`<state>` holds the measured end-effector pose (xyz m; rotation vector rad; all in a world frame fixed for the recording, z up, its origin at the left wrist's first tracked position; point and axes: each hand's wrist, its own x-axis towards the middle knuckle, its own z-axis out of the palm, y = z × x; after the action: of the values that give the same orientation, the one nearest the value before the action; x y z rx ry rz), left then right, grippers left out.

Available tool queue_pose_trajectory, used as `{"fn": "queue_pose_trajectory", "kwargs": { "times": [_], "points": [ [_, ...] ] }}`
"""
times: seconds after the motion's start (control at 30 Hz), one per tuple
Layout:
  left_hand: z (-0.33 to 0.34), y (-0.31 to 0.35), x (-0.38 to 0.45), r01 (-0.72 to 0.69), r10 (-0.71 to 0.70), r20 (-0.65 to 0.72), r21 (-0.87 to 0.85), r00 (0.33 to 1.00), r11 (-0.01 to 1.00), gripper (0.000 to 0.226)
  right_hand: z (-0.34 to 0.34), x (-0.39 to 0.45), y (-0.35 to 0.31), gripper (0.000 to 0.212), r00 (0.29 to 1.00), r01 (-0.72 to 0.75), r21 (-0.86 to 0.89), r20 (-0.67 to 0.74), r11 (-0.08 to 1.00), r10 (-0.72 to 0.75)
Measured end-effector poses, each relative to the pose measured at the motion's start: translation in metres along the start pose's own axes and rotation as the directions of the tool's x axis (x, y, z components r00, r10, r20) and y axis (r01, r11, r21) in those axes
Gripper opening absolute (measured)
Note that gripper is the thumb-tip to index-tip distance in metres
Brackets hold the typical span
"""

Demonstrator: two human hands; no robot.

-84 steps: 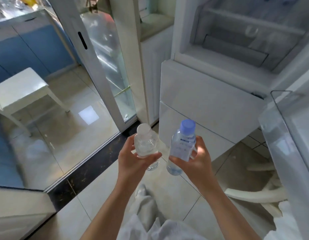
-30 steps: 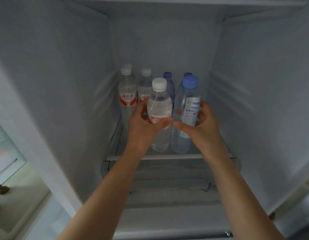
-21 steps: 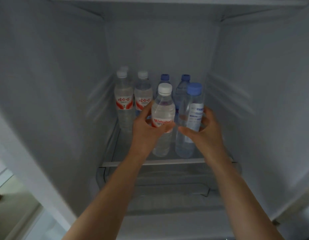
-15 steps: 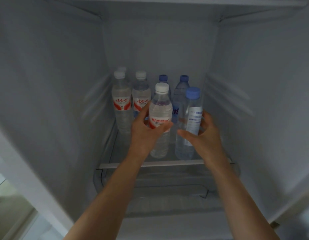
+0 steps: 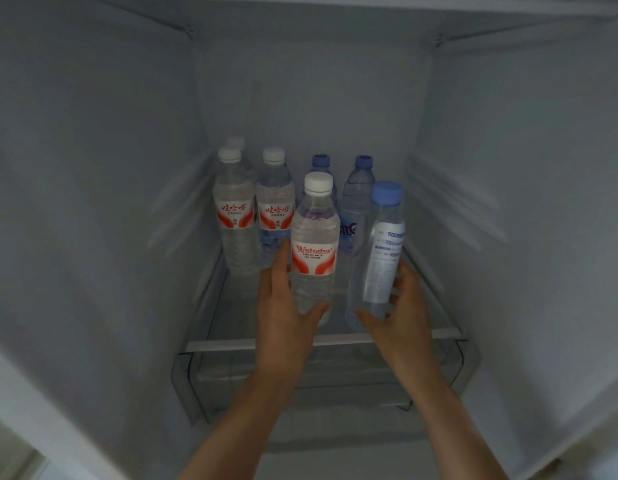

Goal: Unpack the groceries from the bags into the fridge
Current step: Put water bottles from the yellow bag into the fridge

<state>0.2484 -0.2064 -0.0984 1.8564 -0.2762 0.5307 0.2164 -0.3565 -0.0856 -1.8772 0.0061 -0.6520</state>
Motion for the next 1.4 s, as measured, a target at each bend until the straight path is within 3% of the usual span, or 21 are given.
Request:
{"fn": "queue_pose_trajectory", "kwargs": {
  "times": [0.3, 0.63, 0.9, 1.2, 1.3, 1.4],
  "points": [
    [0.031, -0.005, 0.030, -0.069, 0.074, -0.027, 0.145, 0.997, 0.987, 0.106, 0.011, 0.027, 0.023, 0.075, 0.998, -0.018, -0.154, -0.059, 0.988, 0.009],
    [0.060, -0.024, 0.069, -0.095, 0.124, -0.074, 0.319, 0.989, 0.943, 0.105, 0.028, 0.078, 0.044, 0.078, 0.999, -0.022, -0.165, -0.048, 0.986, 0.014],
    [0.063, -0.018, 0.073, -0.059, 0.120, -0.078, 0.541, 0.990, 0.839, 0.107, 0.038, 0.094, 0.051, 0.076, 0.998, 0.025, -0.152, -0.059, 0.988, -0.035],
    [0.068, -0.019, 0.078, -0.021, 0.079, -0.068, 0.610, 0.995, 0.792, 0.105, 0.040, 0.099, 0.054, 0.072, 0.995, 0.071, -0.170, -0.059, 0.983, -0.082],
    [0.065, -0.019, 0.076, -0.027, 0.072, -0.050, 0.609, 0.996, 0.793, 0.092, 0.041, 0.102, 0.056, 0.070, 0.998, 0.022, -0.173, -0.048, 0.985, -0.030],
    [0.060, -0.018, 0.067, -0.062, 0.068, 0.006, 0.502, 0.998, 0.863, 0.082, 0.036, 0.096, 0.057, 0.074, 0.998, -0.070, -0.202, -0.021, 0.977, 0.067]
  ]
}}
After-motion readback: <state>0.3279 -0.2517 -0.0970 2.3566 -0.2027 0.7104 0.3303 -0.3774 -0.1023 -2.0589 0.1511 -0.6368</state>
